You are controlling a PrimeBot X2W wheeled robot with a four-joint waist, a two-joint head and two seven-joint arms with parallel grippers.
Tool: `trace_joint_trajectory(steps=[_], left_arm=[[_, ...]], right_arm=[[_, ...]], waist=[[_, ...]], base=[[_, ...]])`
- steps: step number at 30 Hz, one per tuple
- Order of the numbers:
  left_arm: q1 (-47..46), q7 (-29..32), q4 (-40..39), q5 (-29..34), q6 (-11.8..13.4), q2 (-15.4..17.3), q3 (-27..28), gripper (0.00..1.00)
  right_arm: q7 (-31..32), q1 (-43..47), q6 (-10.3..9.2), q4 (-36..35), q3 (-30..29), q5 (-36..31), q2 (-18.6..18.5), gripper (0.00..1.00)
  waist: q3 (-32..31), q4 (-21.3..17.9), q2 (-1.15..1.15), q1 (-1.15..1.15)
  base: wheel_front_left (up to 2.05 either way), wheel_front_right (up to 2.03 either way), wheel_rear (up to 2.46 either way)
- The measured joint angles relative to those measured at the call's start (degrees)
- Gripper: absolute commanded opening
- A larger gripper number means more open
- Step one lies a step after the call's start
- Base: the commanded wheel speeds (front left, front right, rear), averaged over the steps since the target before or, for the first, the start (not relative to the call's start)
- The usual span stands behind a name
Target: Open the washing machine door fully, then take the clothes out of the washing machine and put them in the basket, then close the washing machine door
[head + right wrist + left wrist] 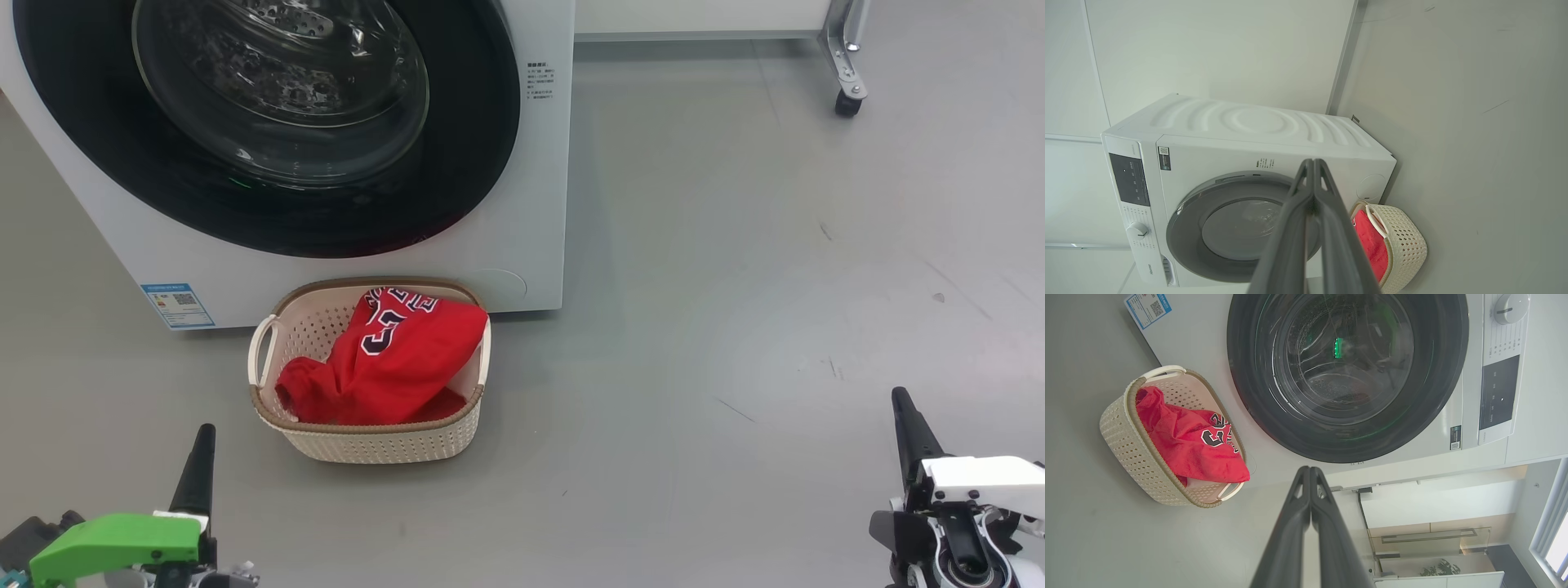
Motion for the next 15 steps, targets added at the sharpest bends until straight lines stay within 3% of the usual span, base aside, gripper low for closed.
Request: trace_joint_trajectory(steps=[10,15], left_arm=[[-0.4,1.7,0.4,-6.7,0.0,0.2,0.7,0.00],[-0.5,1.7,0.5,-6.8,0.0,0.2,0.8,0.00]], right_arm=[[1.8,-1.4,0.88,0.9,-0.5,7.2,0.0,0.00],[1.9,-1.5,0.88,1.0,-0.5,7.5,0.0,0.00]], waist=[[-0.3,-0.3,0.00,0.00],[-0.3,-0.3,0.00,0.00]], base=[[0.00,0.00,0.00],[0.00,0.00,0.00]])
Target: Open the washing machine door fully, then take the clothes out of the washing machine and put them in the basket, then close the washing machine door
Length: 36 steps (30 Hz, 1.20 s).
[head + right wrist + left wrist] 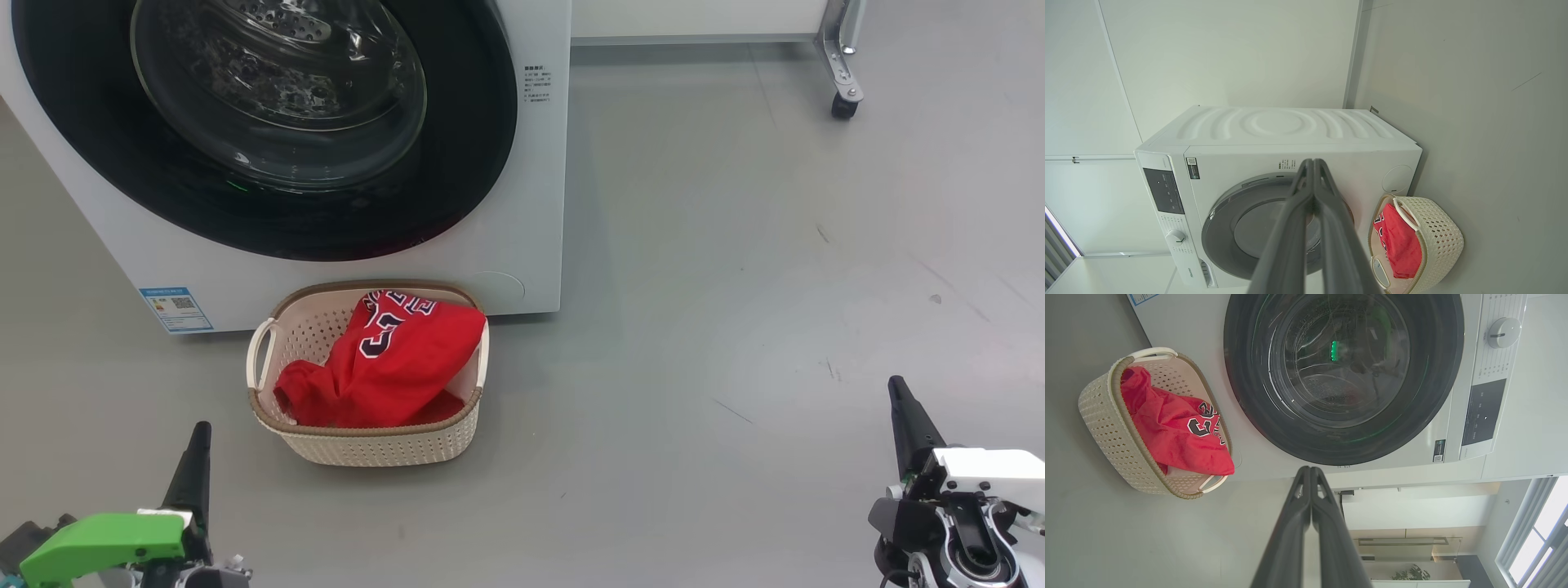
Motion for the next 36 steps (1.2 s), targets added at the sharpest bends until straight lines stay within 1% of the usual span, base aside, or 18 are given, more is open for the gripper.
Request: trace_joint_trajectory(steps=[36], left_arm=[[-0.4,0.1,0.5,0.0,0.0,0.0,0.2,0.00]], right_arm=[[0.0,0.0,0.00,0.0,0.0,0.0,0.0,0.00]], waist=[[0.0,0.0,0.00,0.00]], base=[[0.00,0.00,0.00]])
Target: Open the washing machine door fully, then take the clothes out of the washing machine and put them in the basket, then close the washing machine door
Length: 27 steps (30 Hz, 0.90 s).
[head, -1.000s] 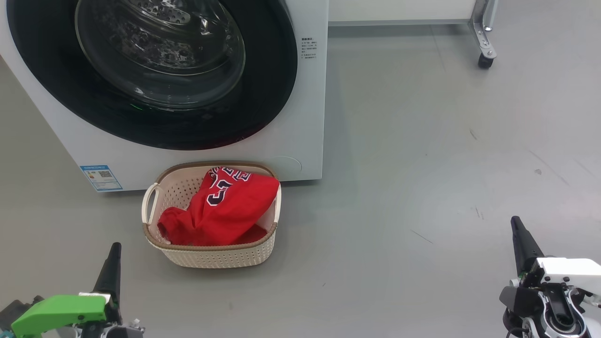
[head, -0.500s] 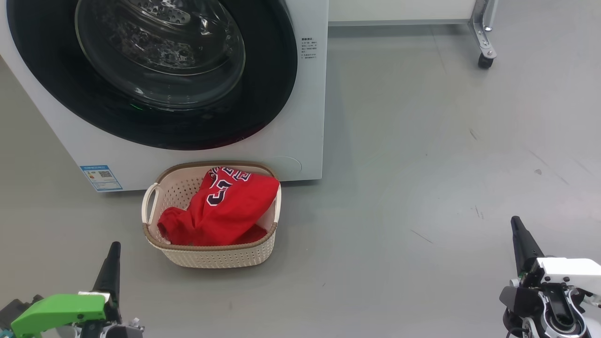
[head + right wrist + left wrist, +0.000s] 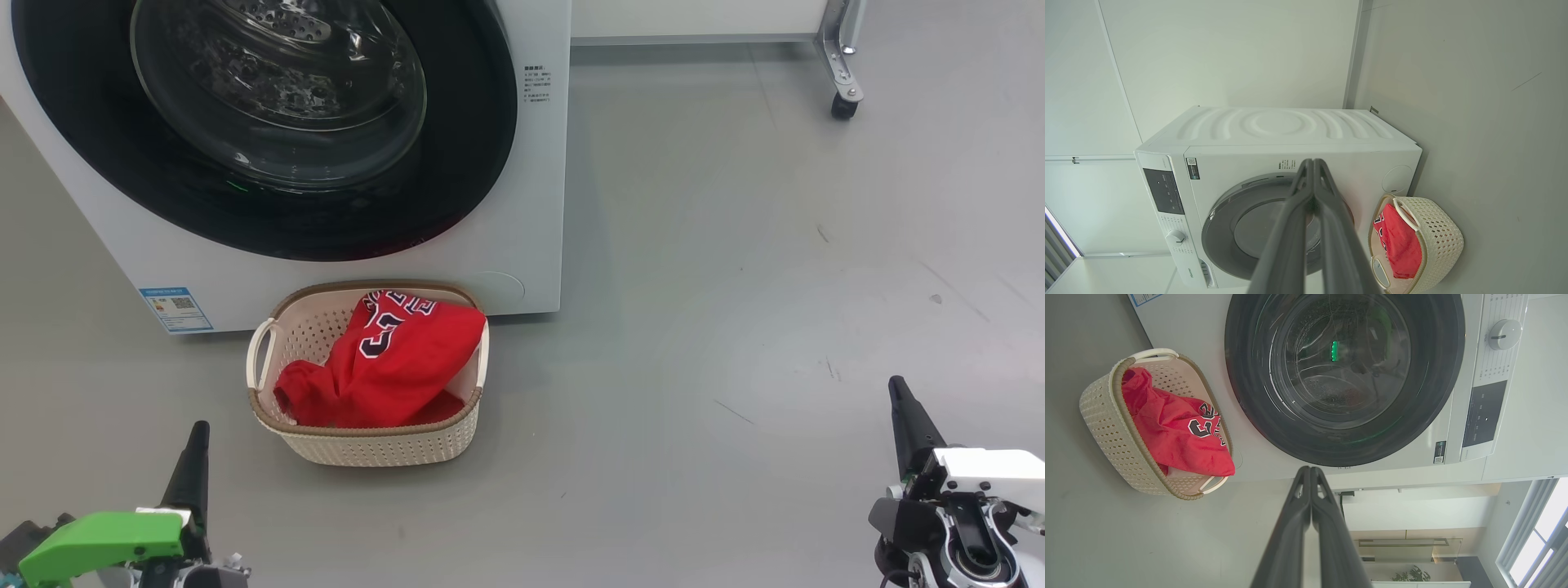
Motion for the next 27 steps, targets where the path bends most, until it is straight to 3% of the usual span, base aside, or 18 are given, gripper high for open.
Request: trace_joint_trajectory(steps=[27], left_arm=[[0.0,0.4,0.1,0.0,0.0,0.0,0.2,0.00]], right_arm=[[0.0,0.0,0.00,0.0,-0.1,0.0,0.0,0.00]], waist=[[0.0,0.0,0.00,0.00]], base=[[0.00,0.00,0.00]])
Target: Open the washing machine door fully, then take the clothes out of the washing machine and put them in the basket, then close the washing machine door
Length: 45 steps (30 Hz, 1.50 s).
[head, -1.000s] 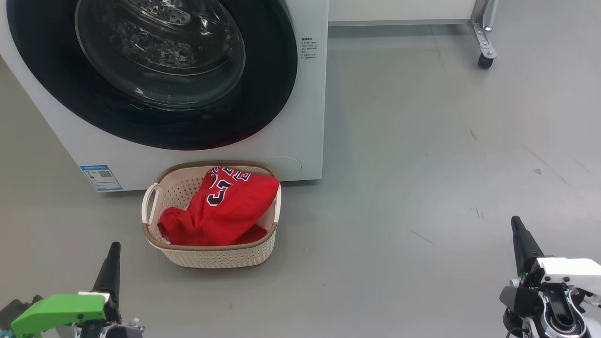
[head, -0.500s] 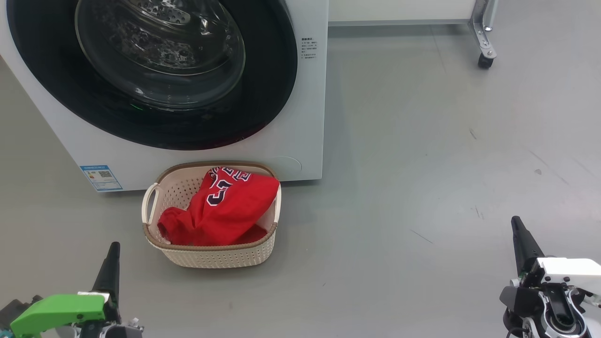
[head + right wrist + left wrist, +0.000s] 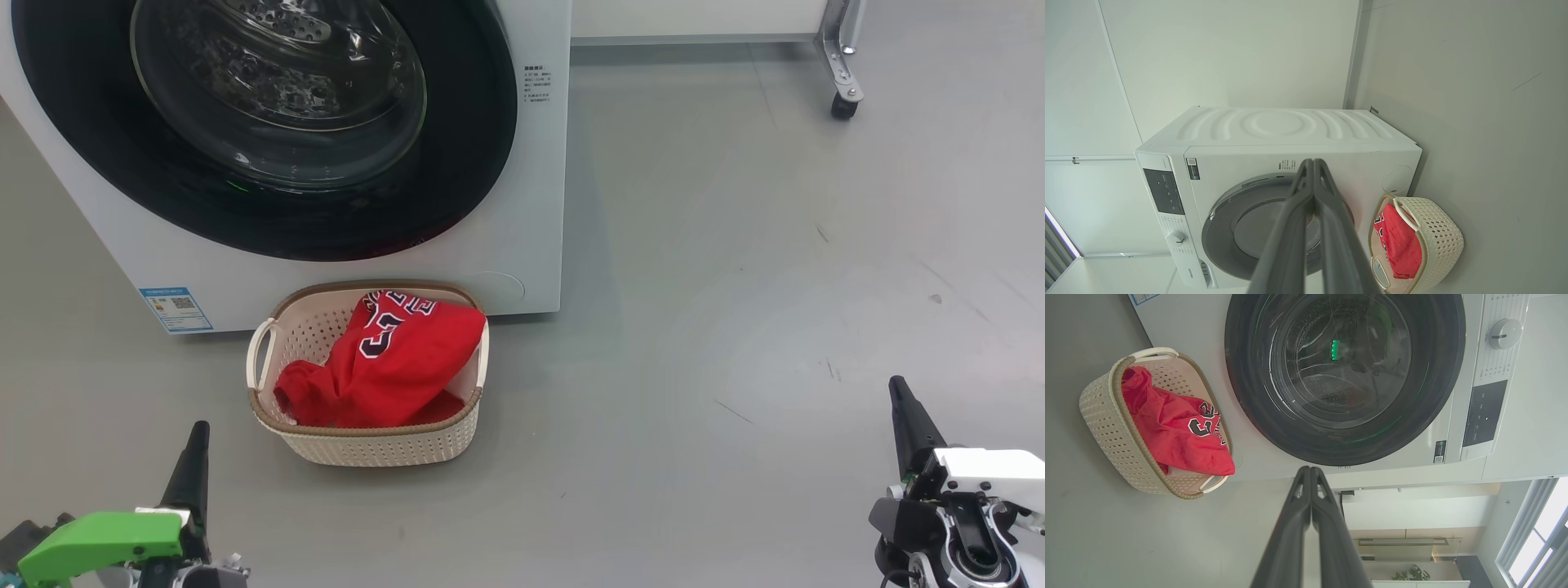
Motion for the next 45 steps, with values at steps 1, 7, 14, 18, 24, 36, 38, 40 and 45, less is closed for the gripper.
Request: trace_joint_trajectory(steps=[1,7,14,18,24,36,38,40,45], left_arm=[[0.0,0.0,0.0,0.0,0.0,0.0,0.0,0.00],[0.0,0.0,0.0,0.0,0.0,0.0,0.0,0.00],[0.0,0.0,0.0,0.0,0.0,0.0,0.1,0.00],[0.0,0.0,0.0,0.0,0.0,0.0,0.1,0.00],[0.0,0.0,0.0,0.0,0.0,0.0,0.1,0.00],[0.0,0.0,0.0,0.0,0.0,0.0,0.2,0.00],[0.0,0.0,0.0,0.0,0.0,0.0,0.2,0.00],[0.0,0.0,0.0,0.0,0.0,0.0,0.2,0.00],[0.0,0.0,0.0,0.0,0.0,0.0,0.3,0.00]], right_arm=[[0.0,0.0,0.00,0.0,0.0,0.0,0.0,0.00],[0.1,0.0,0.00,0.0,0.0,0.0,0.0,0.00],[0.1,0.0,0.00,0.0,0.0,0.0,0.0,0.00],[0.1,0.0,0.00,0.0,0.0,0.0,0.0,0.00],[0.1,0.0,0.00,0.0,0.0,0.0,0.0,0.00],[0.1,0.0,0.00,0.0,0.0,0.0,0.0,0.00],[0.1,0.0,0.00,0.0,0.0,0.0,0.0,0.00],[0.1,0.0,0.00,0.0,0.0,0.0,0.0,0.00],[0.1,0.0,0.00,0.0,-0.1,0.0,0.0,0.00]], waist=[[0.0,0.0,0.00,0.00],[0.0,0.0,0.00,0.00],[0.0,0.0,0.00,0.00],[0.0,0.0,0.00,0.00],[0.0,0.0,0.00,0.00],[0.0,0.0,0.00,0.00],[0.0,0.0,0.00,0.00],[0.0,0.0,0.00,0.00],[0.0,0.0,0.00,0.00]], base=[[0.00,0.00,0.00],[0.00,0.00,0.00],[0.00,0.00,0.00],[0.00,0.00,0.00],[0.00,0.00,0.00],[0.00,0.00,0.00],[0.00,0.00,0.00],[0.00,0.00,0.00],[0.00,0.00,0.00]])
